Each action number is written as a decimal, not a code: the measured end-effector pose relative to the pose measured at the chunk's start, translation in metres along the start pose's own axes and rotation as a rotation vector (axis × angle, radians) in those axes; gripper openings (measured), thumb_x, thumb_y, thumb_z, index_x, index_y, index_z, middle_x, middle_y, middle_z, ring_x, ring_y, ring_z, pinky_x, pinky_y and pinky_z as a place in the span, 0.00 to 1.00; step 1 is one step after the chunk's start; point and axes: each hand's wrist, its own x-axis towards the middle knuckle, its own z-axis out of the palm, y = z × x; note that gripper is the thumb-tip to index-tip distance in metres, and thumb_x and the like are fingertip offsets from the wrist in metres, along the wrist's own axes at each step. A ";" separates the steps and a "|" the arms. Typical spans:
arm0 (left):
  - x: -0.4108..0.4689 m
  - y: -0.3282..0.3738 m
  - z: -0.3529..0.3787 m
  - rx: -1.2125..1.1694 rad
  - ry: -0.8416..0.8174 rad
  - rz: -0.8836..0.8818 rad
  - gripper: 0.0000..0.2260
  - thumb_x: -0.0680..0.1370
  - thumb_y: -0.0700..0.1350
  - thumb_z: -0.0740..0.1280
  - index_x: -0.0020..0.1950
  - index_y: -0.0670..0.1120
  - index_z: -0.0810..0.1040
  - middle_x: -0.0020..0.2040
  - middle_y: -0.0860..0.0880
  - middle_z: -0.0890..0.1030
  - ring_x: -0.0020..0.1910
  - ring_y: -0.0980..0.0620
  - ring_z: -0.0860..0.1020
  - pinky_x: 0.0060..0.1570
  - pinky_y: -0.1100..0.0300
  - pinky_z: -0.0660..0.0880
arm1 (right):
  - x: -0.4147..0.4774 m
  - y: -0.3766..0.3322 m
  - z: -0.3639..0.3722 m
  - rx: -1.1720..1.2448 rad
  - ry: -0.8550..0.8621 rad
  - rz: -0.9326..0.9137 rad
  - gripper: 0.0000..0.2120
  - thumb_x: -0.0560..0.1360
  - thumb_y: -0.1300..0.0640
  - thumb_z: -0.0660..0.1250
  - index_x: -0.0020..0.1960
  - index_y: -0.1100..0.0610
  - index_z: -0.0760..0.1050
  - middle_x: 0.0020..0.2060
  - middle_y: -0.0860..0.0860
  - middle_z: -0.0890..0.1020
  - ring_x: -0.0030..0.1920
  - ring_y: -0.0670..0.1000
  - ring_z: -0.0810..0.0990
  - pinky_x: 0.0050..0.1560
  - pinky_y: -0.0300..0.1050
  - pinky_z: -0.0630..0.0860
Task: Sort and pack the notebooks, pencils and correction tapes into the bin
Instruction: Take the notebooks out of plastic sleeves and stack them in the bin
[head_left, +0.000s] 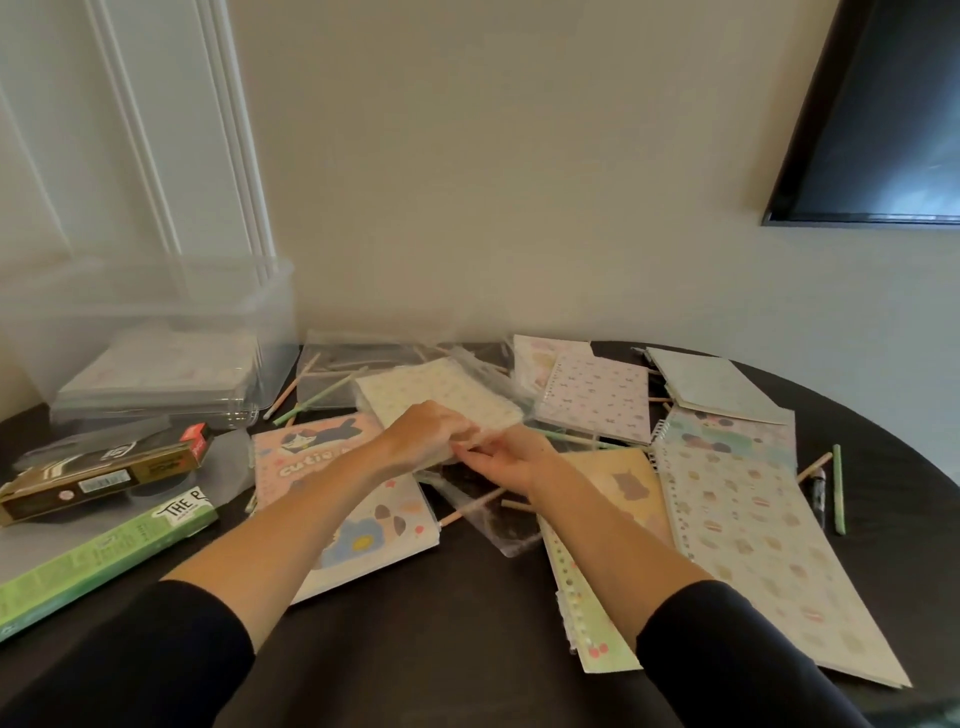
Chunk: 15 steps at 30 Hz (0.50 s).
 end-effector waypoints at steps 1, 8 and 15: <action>0.002 0.000 0.001 0.025 0.011 -0.020 0.14 0.80 0.44 0.58 0.56 0.39 0.79 0.55 0.40 0.80 0.54 0.48 0.76 0.61 0.53 0.70 | -0.002 0.000 -0.006 0.020 -0.033 0.053 0.12 0.81 0.66 0.50 0.58 0.65 0.69 0.54 0.62 0.75 0.65 0.59 0.70 0.55 0.48 0.73; 0.022 0.014 0.002 0.414 0.021 -0.098 0.15 0.77 0.40 0.56 0.30 0.43 0.63 0.33 0.43 0.70 0.33 0.48 0.67 0.35 0.56 0.61 | -0.028 -0.030 -0.024 -0.421 0.053 0.126 0.15 0.79 0.68 0.52 0.64 0.70 0.66 0.61 0.64 0.75 0.62 0.59 0.75 0.55 0.48 0.74; 0.067 0.072 0.011 0.566 0.151 -0.045 0.11 0.78 0.39 0.56 0.51 0.36 0.75 0.55 0.36 0.77 0.46 0.43 0.74 0.41 0.58 0.66 | -0.058 -0.088 -0.069 -0.429 0.157 -0.228 0.10 0.78 0.66 0.58 0.57 0.67 0.73 0.35 0.57 0.83 0.33 0.51 0.83 0.33 0.40 0.81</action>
